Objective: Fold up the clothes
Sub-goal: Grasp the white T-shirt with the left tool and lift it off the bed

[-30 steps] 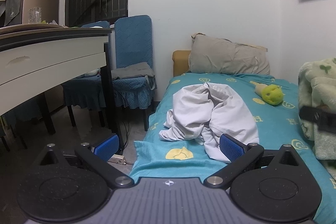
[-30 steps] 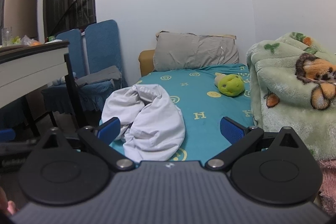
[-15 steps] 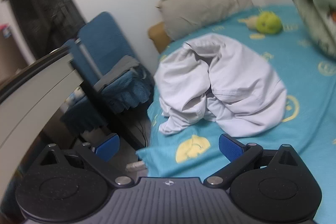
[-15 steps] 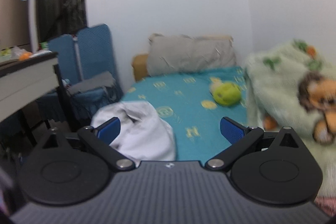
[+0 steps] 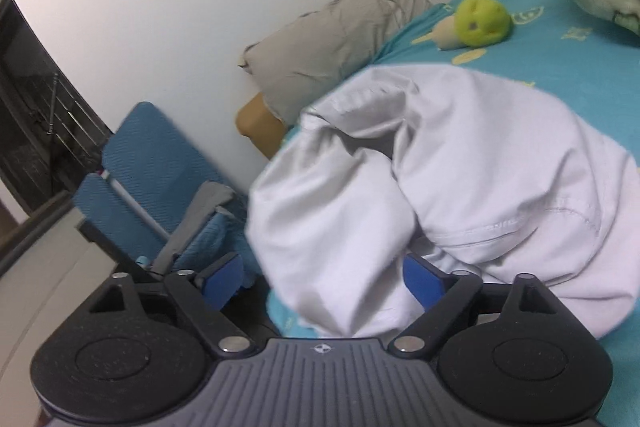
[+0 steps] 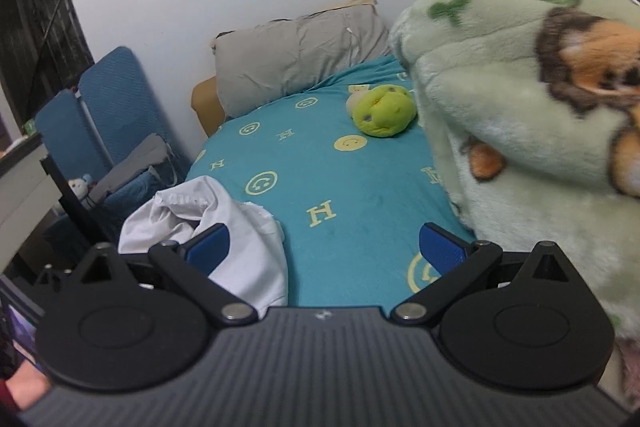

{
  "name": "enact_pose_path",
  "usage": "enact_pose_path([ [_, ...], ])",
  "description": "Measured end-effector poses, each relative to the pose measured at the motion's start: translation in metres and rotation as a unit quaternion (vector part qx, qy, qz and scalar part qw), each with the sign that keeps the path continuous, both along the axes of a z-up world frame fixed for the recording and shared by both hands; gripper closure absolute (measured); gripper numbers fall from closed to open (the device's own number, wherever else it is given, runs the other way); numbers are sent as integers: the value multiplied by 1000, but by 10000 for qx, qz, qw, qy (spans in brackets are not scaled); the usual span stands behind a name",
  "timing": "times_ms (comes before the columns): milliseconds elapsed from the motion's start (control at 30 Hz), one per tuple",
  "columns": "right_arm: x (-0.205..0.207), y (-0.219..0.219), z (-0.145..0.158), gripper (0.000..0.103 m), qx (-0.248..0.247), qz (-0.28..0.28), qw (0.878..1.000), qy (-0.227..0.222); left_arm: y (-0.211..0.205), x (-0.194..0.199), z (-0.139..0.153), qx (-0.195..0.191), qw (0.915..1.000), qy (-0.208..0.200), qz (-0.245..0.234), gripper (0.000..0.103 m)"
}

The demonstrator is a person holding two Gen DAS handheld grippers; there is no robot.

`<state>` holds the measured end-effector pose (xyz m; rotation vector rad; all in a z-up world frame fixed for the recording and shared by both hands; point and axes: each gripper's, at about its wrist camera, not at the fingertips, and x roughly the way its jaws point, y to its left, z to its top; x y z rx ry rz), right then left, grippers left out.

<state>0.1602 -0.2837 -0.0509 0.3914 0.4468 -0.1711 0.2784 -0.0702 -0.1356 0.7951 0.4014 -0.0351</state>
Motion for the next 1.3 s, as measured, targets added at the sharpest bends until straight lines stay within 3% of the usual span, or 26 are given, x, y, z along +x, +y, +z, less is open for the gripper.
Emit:
enact_pose_path([
  [67,8,4,-5,0,-56,108,9999,60,-4,14,-11,44,10000,-4,-60,27],
  [100,13,4,-7,0,-73,157,9998,80,-5,21,-15,34,10000,-13,-73,39],
  [167,20,4,-11,0,-129,230,9996,114,-1,31,-11,-423,9990,-136,98,62],
  [200,22,3,-13,0,-153,232,9995,123,2,34,-5,-680,9973,-210,168,83],
  [233,23,2,-14,0,-160,229,9995,130,6,25,7,-903,9954,-284,134,96],
  [433,23,-1,-15,0,-59,172,9998,45,27,-27,79,-2226,9722,-725,-68,99],
  [567,12,-1,-8,0,-73,58,9997,-219,42,-74,131,-3018,9482,-944,-317,99],
  [800,-20,-3,13,0,-127,-111,9981,-590,93,-154,183,-4000,9075,-1148,-573,100],
  [933,-39,9,16,1,-109,206,9979,-610,122,-197,210,-4535,8799,-1236,-695,100],
  [1100,-39,51,1,3,-84,1421,9897,-154,167,-185,196,-5025,8603,-835,-191,100],
  [1200,-23,83,-10,12,-158,2045,9787,98,190,-171,189,-5317,8442,-673,39,100],
  [1300,9,115,-29,22,-249,2420,9689,456,209,-165,181,-5444,8363,-609,205,100],
])
